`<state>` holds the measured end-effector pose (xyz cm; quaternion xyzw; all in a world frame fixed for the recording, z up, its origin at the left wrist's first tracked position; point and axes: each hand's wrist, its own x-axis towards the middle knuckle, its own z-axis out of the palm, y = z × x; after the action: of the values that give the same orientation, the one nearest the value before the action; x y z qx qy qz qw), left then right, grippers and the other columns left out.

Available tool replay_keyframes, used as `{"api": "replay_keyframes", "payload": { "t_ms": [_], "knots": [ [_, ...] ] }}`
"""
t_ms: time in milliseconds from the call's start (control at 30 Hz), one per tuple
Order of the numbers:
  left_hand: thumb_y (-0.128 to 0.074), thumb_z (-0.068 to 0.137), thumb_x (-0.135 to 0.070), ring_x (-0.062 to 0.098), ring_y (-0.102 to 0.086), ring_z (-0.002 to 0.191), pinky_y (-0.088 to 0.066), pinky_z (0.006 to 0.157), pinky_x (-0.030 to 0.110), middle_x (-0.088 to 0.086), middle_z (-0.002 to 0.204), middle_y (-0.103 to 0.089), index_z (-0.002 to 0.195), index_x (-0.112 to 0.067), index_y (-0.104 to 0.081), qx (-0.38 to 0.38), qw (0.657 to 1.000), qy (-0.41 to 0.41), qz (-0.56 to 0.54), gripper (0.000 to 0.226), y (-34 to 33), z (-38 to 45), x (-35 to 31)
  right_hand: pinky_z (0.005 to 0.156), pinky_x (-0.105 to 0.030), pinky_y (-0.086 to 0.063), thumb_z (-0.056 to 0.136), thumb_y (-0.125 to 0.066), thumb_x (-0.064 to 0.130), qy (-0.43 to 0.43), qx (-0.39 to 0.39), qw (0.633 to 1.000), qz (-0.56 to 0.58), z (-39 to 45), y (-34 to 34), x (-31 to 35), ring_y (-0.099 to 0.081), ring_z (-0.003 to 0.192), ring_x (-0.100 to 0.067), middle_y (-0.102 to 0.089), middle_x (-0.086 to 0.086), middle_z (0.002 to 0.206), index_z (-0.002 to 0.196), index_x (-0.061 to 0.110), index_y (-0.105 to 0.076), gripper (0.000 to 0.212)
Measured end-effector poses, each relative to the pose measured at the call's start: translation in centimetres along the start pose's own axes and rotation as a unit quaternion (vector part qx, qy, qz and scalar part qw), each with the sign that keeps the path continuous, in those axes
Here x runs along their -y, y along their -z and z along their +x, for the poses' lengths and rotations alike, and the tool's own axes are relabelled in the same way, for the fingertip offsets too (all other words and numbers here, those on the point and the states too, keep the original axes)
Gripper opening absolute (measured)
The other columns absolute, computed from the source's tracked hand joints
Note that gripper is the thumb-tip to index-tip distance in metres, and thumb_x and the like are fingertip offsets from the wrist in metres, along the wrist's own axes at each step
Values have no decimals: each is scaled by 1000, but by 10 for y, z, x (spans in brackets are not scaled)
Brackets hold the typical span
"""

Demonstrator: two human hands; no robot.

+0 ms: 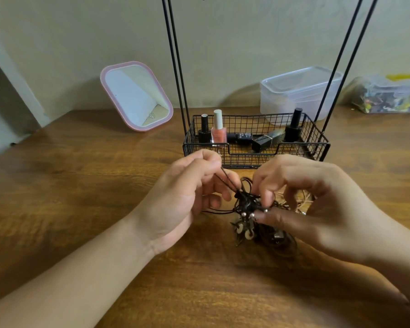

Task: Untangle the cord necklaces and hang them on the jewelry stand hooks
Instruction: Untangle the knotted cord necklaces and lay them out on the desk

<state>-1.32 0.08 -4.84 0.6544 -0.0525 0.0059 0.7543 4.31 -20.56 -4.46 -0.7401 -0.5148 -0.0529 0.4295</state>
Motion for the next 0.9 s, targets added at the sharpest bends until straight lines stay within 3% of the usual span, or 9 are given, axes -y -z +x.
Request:
{"api": "replay_keyframes", "payload": {
  "t_ms": [33,100,400,467,600,667,733,800,900],
  "knots": [
    [-45,102,-23,14,-58,70,-43,65,31,3,79,-66,80,-21,-49,-12,1000,-6,5,23,-1,0,0,68,-13,-43,77,-79,23,10,4,999,-36,0,1,0,-62,92,-11,-65,11,94,77,27,-62,17],
    [-37,105,-21,16,-60,72,-45,67,32,5,77,-66,82,-19,-48,-47,998,-34,37,26,-2,0,2,74,-8,-38,77,-78,23,20,4,997,-81,0,2,-1,-60,91,-10,-64,13,94,77,26,-63,15],
    [-37,106,-22,17,-62,62,-52,59,27,8,72,-66,90,-18,-47,-169,978,-93,-74,19,1,2,-2,74,-9,-37,84,-70,31,33,43,992,-116,-1,6,-7,-58,90,-7,-63,17,93,81,26,-63,9],
    [-38,106,-21,18,-61,64,-52,59,26,8,74,-65,92,-17,-47,-169,974,-116,-93,18,3,2,-3,68,-12,-39,85,-64,38,13,21,995,-99,-1,4,-8,-59,85,-10,-63,14,89,84,29,-59,10],
    [-40,105,-19,18,-63,66,-54,60,26,8,76,-67,91,-16,-47,-156,978,-109,-86,16,4,2,-1,60,-37,-53,89,-63,44,-74,-91,993,21,-2,-2,-10,-65,78,-20,-67,7,90,94,32,-59,14],
    [-45,102,-19,18,-64,69,-54,63,26,7,79,-68,90,-15,-50,-150,982,-95,-65,13,5,3,0,66,-36,-55,84,-66,42,-116,-133,984,13,-1,-4,-13,-66,84,-17,-68,7,90,103,30,-62,23],
    [-52,96,-20,18,-64,72,-54,67,27,7,83,-69,89,-16,-53,-140,985,-98,-39,9,6,3,1,67,-32,-53,83,-68,35,-116,-122,984,-51,-1,-4,-14,-64,83,-14,-66,7,86,101,29,-65,19],
    [-61,93,-22,17,-63,73,-53,68,27,6,87,-68,88,-17,-57,-126,984,-127,-8,8,7,3,0,67,-28,-51,84,-67,32,-121,-98,986,-63,-1,-5,-13,-64,82,-12,-66,9,82,93,29,-69,10],
    [-66,90,-18,17,-60,75,-52,70,27,4,93,-65,87,-20,-62,-81,977,-195,15,5,6,1,-5,67,-25,-51,87,-62,28,-139,-94,984,-55,-2,-9,-13,-64,83,-7,-68,13,84,94,29,-72,12]
  ]
}}
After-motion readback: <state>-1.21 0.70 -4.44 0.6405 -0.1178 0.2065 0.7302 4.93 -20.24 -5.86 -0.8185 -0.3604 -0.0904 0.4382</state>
